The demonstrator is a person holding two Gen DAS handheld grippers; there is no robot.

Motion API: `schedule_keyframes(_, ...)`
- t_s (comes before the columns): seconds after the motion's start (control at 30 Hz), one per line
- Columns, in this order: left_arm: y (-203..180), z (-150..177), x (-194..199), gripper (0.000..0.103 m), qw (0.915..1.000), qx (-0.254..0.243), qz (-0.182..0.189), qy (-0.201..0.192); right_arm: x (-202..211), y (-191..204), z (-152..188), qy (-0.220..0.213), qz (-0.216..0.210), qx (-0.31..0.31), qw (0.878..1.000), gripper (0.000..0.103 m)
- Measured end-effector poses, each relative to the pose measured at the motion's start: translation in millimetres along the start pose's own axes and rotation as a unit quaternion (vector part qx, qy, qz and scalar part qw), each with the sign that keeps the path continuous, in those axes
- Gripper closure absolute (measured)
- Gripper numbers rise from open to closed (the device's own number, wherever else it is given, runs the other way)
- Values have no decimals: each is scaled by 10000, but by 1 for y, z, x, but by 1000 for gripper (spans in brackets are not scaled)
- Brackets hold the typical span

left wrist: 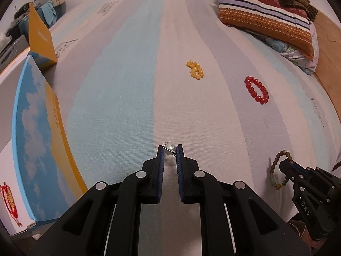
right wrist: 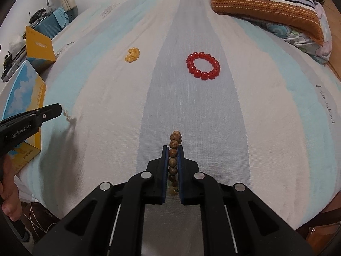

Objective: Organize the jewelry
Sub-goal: 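Carry both held bracelets over the open white box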

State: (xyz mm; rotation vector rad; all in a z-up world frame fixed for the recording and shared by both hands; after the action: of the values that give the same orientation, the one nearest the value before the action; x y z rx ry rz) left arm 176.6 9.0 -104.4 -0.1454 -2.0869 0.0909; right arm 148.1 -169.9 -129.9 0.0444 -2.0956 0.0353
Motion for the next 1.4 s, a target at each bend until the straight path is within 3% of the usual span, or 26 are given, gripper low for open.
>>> schedule_keyframes(0.77,2,-12,46,92,9994,13,-84,-349,33,14,-30,-456,76,-48,9989,96)
schedule_keyframes(1.4,33,-30,111,92,9958,73,-486,-774,75,51,-70,-816,220,60,9964,96)
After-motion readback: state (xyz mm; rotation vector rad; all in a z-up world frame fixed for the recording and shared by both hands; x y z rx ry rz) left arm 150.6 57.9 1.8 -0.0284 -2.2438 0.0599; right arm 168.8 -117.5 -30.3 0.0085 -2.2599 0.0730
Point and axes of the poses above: each gripper's, at about its wrist camera, not at the fingertips, and x roughly against the way its jaws point, y to its left, z to its underside, the point moved 10 cm from there along -x, roughly the way its jaws point, and after that the axes turned 3 degrees about z, right-handed, at the moved point
